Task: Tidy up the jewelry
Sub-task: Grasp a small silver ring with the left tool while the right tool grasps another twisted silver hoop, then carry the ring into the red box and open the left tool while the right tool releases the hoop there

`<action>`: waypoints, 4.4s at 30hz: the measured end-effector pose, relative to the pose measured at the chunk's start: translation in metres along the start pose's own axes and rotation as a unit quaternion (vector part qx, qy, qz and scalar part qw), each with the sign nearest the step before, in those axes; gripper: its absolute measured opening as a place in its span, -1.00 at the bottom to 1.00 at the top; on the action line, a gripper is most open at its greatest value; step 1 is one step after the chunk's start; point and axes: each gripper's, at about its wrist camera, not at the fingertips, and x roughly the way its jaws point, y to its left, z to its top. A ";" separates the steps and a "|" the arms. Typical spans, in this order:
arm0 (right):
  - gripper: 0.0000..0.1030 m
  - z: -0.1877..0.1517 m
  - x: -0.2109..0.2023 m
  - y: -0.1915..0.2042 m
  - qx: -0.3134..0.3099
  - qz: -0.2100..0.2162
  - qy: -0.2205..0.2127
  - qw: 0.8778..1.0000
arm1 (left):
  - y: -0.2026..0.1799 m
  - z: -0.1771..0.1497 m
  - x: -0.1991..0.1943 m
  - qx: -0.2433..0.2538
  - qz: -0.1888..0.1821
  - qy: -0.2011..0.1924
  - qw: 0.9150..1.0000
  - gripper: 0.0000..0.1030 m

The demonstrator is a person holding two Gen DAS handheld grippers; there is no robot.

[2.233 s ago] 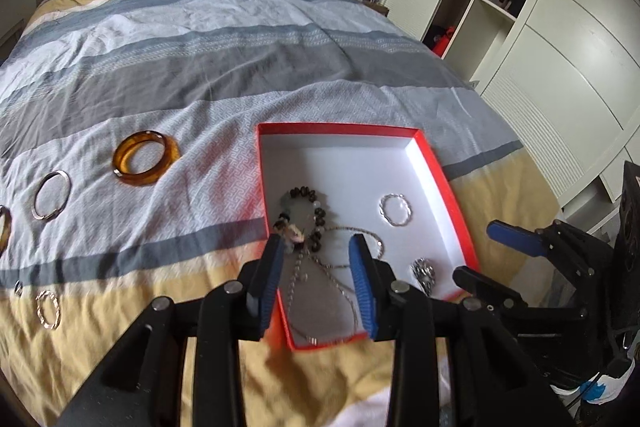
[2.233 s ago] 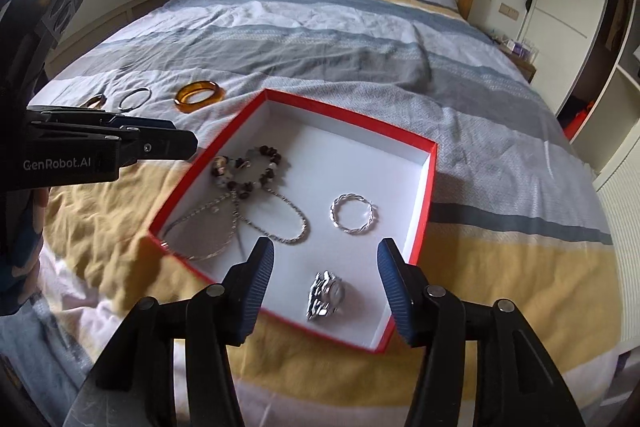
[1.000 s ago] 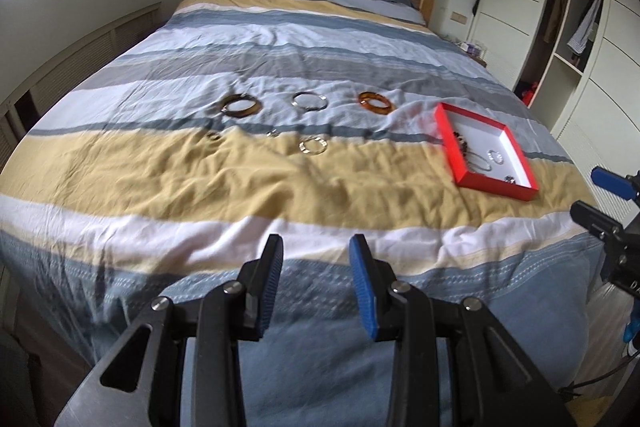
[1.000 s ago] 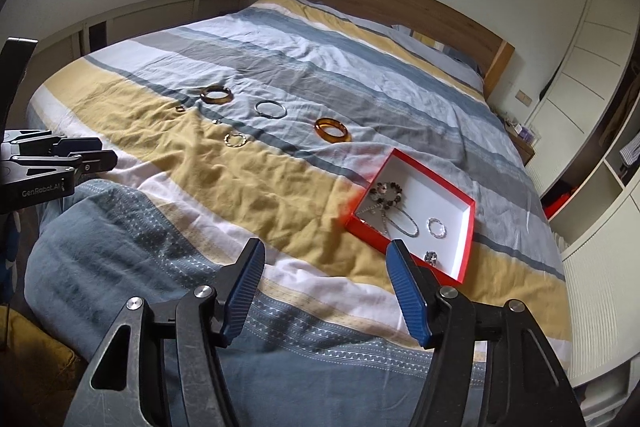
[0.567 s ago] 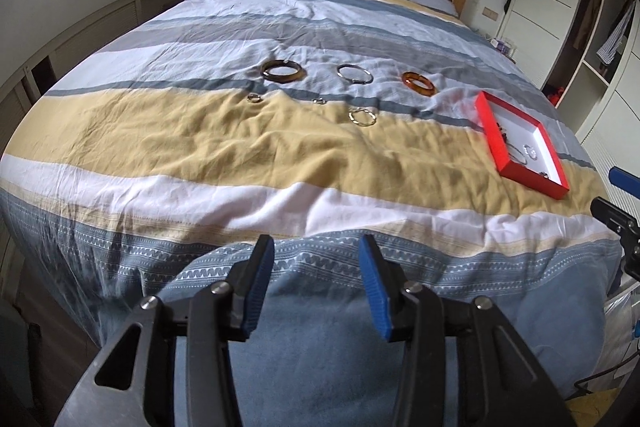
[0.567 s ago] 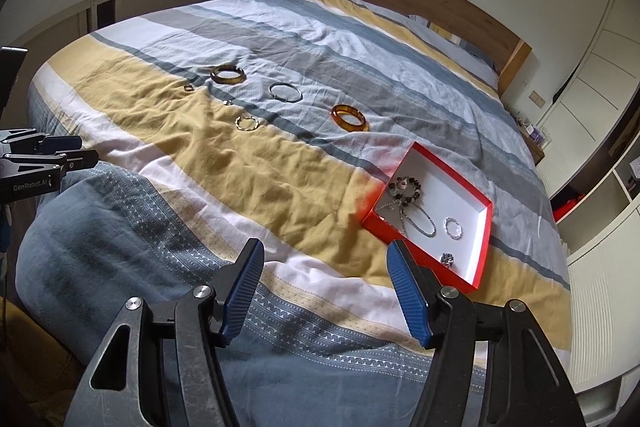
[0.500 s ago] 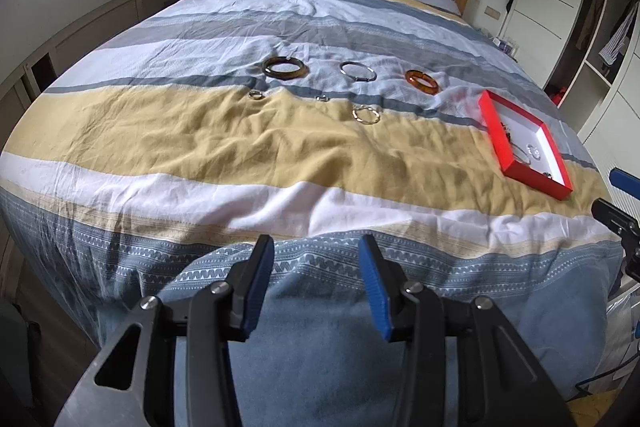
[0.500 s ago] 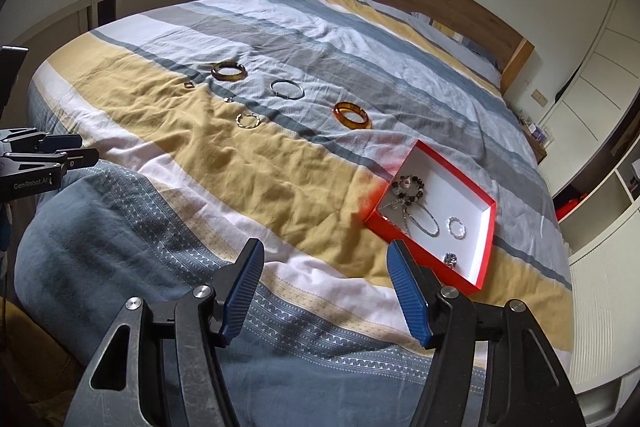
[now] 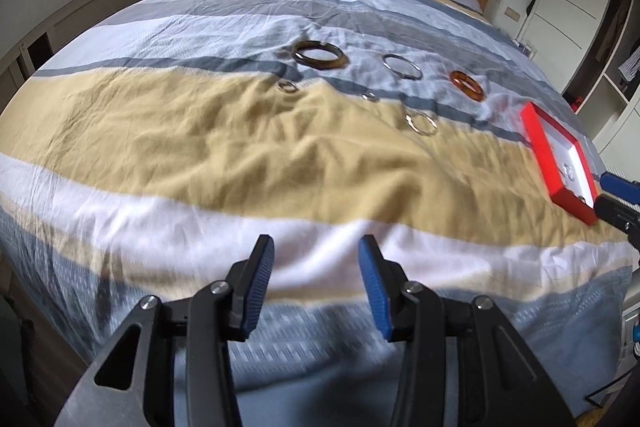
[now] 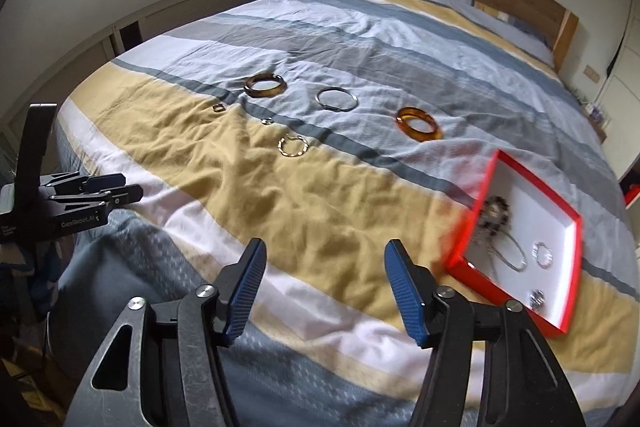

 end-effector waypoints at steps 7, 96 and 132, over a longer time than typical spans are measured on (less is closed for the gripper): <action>0.00 0.040 0.070 0.009 0.014 0.050 0.015 0.999 | 0.026 0.061 0.043 0.007 0.004 -0.017 1.000 -0.19; -0.23 -0.097 0.046 -0.253 0.202 -0.059 -0.001 0.978 | -0.392 0.057 0.113 0.273 -0.166 0.037 0.947 -0.64; -0.16 -0.102 0.050 -0.263 0.205 -0.075 0.015 0.976 | -0.395 0.041 0.104 0.276 -0.173 0.028 0.945 -0.42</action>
